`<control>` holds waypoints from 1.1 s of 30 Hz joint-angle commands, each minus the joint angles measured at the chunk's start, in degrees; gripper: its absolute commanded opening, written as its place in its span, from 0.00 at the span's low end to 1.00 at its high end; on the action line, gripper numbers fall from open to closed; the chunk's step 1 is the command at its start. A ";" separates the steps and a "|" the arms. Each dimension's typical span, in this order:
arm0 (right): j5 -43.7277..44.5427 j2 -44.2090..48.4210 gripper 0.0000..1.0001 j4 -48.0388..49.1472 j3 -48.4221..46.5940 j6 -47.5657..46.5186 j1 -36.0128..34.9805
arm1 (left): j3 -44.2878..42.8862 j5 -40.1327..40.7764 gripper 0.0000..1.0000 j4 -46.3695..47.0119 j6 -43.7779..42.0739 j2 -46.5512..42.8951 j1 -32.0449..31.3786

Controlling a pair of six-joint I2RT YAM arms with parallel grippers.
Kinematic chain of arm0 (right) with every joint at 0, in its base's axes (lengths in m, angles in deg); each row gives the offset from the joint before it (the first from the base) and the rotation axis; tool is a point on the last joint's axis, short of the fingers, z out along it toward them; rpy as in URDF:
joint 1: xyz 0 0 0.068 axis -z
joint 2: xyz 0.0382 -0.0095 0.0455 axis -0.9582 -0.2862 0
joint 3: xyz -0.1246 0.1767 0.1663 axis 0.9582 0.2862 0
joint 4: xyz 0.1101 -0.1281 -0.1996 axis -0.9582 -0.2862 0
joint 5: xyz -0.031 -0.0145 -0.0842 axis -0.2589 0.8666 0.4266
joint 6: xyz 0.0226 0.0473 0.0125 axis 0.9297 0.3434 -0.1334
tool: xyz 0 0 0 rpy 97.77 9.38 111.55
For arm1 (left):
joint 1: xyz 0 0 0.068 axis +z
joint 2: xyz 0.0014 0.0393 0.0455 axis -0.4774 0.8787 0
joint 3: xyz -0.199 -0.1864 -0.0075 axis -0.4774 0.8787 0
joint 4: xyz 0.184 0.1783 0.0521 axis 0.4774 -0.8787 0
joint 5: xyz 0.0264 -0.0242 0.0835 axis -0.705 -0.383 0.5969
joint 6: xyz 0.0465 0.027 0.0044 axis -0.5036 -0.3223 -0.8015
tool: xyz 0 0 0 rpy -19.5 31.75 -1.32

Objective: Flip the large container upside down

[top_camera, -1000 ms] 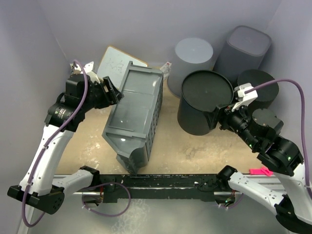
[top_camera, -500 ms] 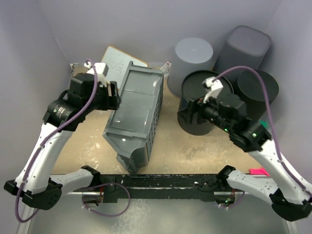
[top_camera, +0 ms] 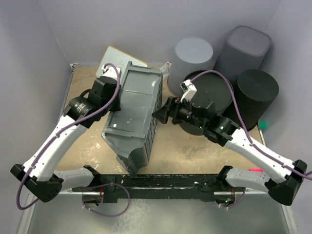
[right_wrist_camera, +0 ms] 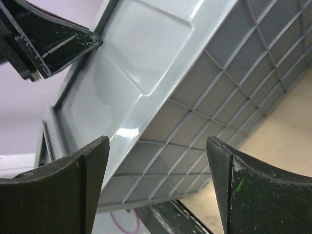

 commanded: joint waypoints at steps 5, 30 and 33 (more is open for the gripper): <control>-1.31 -1.39 0.84 19.04 4.84 12.64 -0.17 | 5.30 5.50 0.00 2.07 -0.21 -1.93 -0.28; -17.17 -10.62 0.83 39.82 6.95 21.32 -2.94 | 22.52 4.32 0.00 8.48 0.55 -8.69 11.21; -15.84 -9.43 0.83 37.62 7.48 20.50 -3.04 | 22.85 5.45 0.00 8.55 0.34 -8.84 11.39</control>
